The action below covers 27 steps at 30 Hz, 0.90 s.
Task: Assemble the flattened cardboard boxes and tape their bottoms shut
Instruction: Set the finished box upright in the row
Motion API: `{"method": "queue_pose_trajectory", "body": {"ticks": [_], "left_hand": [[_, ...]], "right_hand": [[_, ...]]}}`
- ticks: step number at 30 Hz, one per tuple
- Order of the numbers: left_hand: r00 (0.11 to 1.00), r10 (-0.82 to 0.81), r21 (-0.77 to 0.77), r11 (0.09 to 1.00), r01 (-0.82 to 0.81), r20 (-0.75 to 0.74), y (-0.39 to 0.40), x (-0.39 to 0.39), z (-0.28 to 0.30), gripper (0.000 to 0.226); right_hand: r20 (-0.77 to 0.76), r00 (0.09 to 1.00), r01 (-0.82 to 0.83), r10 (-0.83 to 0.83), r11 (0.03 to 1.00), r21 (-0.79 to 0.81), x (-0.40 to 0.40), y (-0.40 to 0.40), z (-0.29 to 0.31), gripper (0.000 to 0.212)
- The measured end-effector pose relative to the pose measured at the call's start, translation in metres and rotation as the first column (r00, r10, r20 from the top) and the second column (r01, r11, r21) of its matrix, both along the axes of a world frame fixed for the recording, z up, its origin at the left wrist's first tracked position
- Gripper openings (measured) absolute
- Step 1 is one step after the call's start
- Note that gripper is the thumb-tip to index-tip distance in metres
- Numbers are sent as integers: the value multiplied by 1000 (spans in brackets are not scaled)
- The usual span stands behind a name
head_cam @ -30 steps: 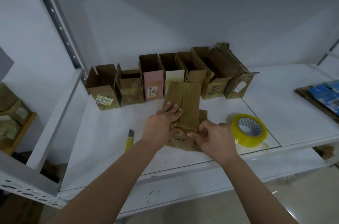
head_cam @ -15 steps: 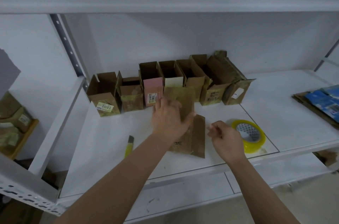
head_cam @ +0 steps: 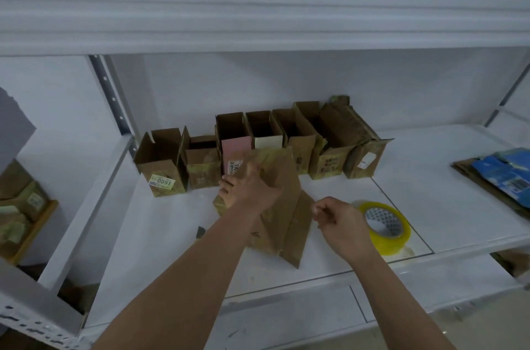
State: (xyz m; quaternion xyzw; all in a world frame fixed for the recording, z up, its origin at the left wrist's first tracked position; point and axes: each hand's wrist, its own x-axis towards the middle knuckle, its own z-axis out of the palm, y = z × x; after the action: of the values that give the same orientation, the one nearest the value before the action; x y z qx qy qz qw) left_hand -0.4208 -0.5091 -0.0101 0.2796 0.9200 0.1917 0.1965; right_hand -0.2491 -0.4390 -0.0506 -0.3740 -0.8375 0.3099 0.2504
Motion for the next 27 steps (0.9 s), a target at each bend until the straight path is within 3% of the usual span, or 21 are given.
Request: {"method": "queue_pose_trajectory", "body": {"ticks": [3, 4, 6, 7, 9, 11, 13, 15, 17, 18, 20, 22, 23, 25, 27], "left_hand": [[997, -75, 42, 996, 75, -3, -7, 0, 3, 104], [989, -146, 56, 988, 147, -21, -10, 0, 4, 102], [937, -335, 47, 939, 341, -104, -16, 0, 8, 99], [882, -446, 27, 890, 455, -152, -19, -2, 12, 97], [729, -658, -6, 743, 669, -188, -25, -6, 26, 92], [602, -783, -6, 610, 792, -157, -31, -10, 39, 85], [531, -835, -1, 537, 844, -142, -35, -13, 49, 79], [488, -856, -21, 498, 867, -168, -37, -15, 52, 76], [481, -829, -49, 513, 857, -286, -40, -15, 48, 73], [521, -770, -21, 568, 823, -369, -42, -16, 45, 69], [707, -527, 197, 719, 667, -471, -47, -16, 38, 55], [869, -369, 438, 755, 488, -331, -51, -11, 35, 39], [901, -403, 513, 745, 425, -161, -53, -5, 33, 36], [821, -520, 618, 732, 286, 237, -56, 9, 28, 40], [723, -521, 662, 740, 119, 453, -60, 14, 21, 41]], "right_hand": [[-24, 999, -22, 24, 997, 75, -2, -6, 16, 6], [-45, 998, -34, 39, 994, 108, -2, -7, 22, 9], [-57, 992, -100, 111, 981, 163, 0, -8, 38, 25], [9, 988, -150, 151, 967, 204, 1, -6, 46, 39], [313, 932, -275, 185, 921, 275, 3, -2, 59, 80], [544, 810, -383, 219, 900, 208, 8, 0, 67, 112], [603, 748, -424, 276, 899, 114, 13, -1, 71, 124], [610, 747, -425, 263, 895, 134, 14, -3, 71, 123], [591, 790, -356, 162, 906, 228, 11, -7, 69, 117], [561, 823, -282, 87, 921, 270, 9, -9, 67, 113], [483, 873, -87, -68, 953, 292, 4, -13, 63, 106], [427, 887, 73, -175, 967, 243, -2, -18, 62, 101], [410, 888, 122, -209, 966, 230, -6, -21, 62, 99], [378, 901, 152, -211, 972, 182, -12, -24, 64, 87], [343, 932, 96, -119, 992, 82, -17, -24, 64, 66]]}}
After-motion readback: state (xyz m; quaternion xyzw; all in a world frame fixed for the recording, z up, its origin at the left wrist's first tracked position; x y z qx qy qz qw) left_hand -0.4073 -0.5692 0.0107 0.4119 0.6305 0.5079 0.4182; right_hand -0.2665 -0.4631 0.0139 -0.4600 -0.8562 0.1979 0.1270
